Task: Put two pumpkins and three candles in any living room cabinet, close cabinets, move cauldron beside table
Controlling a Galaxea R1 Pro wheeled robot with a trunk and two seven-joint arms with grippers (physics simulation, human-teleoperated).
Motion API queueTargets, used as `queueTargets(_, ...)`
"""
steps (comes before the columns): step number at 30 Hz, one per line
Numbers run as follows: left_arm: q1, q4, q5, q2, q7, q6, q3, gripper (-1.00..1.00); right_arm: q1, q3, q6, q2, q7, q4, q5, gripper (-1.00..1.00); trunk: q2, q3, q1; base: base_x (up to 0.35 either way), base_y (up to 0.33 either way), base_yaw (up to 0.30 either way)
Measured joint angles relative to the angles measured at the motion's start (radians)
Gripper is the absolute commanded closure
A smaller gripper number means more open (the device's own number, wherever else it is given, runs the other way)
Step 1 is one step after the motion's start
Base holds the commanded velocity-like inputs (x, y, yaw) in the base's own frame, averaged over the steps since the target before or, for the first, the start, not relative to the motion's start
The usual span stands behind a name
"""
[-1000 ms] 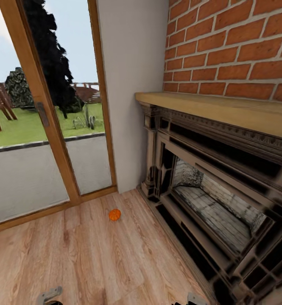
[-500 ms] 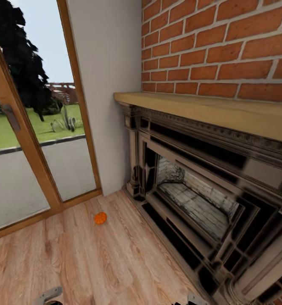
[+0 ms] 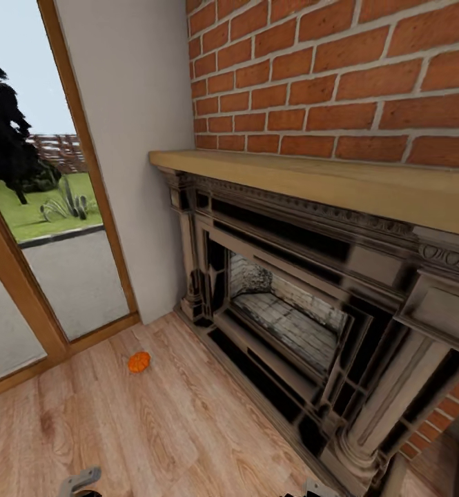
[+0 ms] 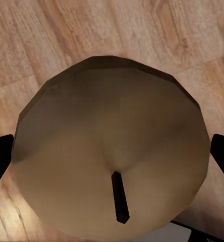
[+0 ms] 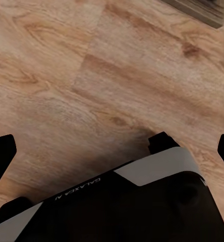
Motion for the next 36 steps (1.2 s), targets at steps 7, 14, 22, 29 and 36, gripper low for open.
queueTargets(7, 0.0, 0.0, 0.0, -0.001, 0.001, 0.0, 0.0, 1.0, 0.0, -0.001, 0.002, 0.0, -0.001, 0.01, -0.002, -1.0, 0.049, 0.022, -0.027, -0.001, 0.0, -0.28)
queueTargets(14, 0.0, 0.0, 0.0, -0.001, 0.001, 0.001, 0.0, 1.0, 0.0, -0.001, 0.007, 0.0, -0.002, 0.056, -0.003, -1.0, 0.098, 0.044, -0.054, 0.0, 0.0, -0.228)
queueTargets(22, 0.0, 0.0, 0.0, -0.001, 0.001, 0.001, -0.001, 1.0, 0.0, -0.008, 0.053, 0.001, 0.012, 0.286, -0.005, -1.0, 0.154, 0.069, -0.084, 0.0, 0.0, -0.06)
queueTargets(29, 0.0, 0.0, 0.0, -0.001, 0.002, 0.0, -0.001, 1.0, 0.0, -0.009, 0.048, 0.001, 0.015, 0.296, -0.004, -1.0, 0.203, 0.091, -0.111, 0.0, 0.0, -0.001)
queueTargets(36, 0.0, 0.0, 0.0, -0.002, 0.001, 0.0, -0.001, 1.0, 0.0, -0.007, 0.039, 0.001, 0.015, 0.292, -0.002, -1.0, 0.203, 0.091, -0.111, 0.0, 0.0, 0.0)
